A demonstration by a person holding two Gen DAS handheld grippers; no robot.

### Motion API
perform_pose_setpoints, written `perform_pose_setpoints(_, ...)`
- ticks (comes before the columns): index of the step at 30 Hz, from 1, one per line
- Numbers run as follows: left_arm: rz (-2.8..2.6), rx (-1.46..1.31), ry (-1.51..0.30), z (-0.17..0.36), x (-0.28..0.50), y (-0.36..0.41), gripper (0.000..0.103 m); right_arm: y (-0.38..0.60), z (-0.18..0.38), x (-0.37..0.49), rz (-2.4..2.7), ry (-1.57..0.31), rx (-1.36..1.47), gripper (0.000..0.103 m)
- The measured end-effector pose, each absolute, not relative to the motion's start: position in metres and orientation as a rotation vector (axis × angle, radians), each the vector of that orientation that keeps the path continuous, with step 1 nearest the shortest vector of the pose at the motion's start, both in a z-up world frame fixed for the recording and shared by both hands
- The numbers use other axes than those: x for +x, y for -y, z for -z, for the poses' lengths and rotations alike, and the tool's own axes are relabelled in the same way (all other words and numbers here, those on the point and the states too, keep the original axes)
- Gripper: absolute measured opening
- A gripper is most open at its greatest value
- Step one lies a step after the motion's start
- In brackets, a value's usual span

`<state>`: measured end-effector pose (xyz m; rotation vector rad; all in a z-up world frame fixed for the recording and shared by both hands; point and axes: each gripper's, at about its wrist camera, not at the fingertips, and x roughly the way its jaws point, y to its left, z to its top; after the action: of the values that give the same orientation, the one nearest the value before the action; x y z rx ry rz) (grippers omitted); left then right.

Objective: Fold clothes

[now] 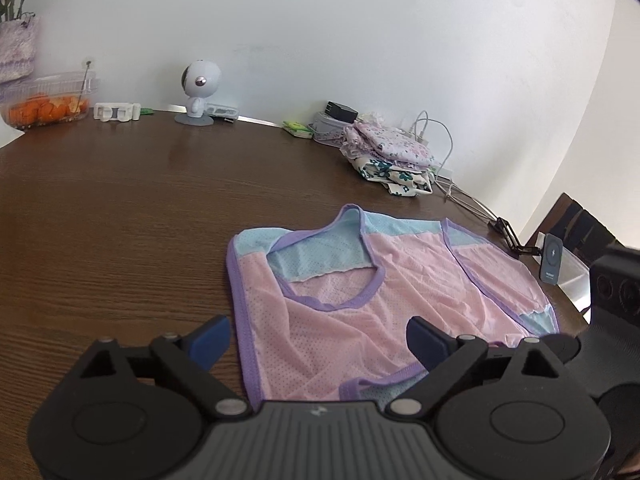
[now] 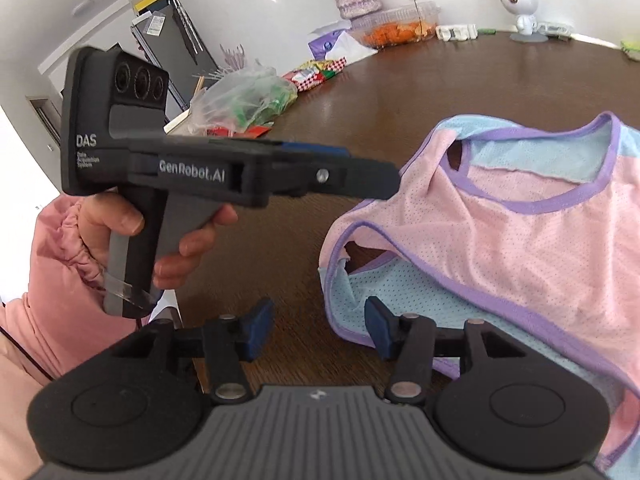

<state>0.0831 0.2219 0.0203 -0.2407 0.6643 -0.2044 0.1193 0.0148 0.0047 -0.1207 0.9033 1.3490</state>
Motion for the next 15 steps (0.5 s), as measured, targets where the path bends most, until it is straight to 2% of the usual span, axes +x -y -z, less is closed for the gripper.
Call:
perform_pose_setpoints(4, 0.273, -0.122, -0.660, -0.021, 0.069, -0.205, 0.089, 0.034, -0.022, 0.129, -1.247, -0.834, -0.078, 0.052)
perform_pose_setpoints(8, 0.282, 0.018, -0.710, -0.015, 0.071, -0.182, 0.069, 0.073, -0.024, 0.144, -1.063, -0.796, -0.109, 0.052)
perform_pose_setpoints(10, 0.278, 0.072, -0.743, -0.010, 0.075, -0.174, 0.046, 0.084, -0.022, 0.148, -0.992, -0.785, -0.139, 0.052)
perform_pose_setpoints(11, 0.274, 0.092, -0.757, -0.008, 0.076, -0.171, 0.037, 0.089, -0.020, 0.150, -0.959, -0.778, -0.154, 0.051)
perform_pose_setpoints(12, 0.271, 0.115, -0.769, -0.006, 0.077, -0.169, 0.015, 0.092, -0.018, 0.149, -0.946, -0.772, -0.172, 0.051)
perform_pose_setpoints(13, 0.269, 0.134, -0.774, -0.005, 0.077, -0.167, 0.002, 0.092, -0.015, 0.148, -0.942, -0.770, -0.184, 0.050)
perform_pose_setpoints(15, 0.271, 0.163, -0.774, -0.003, 0.072, -0.165, 0.002, 0.094, -0.010, 0.149, -0.938, -0.780, -0.187, 0.045)
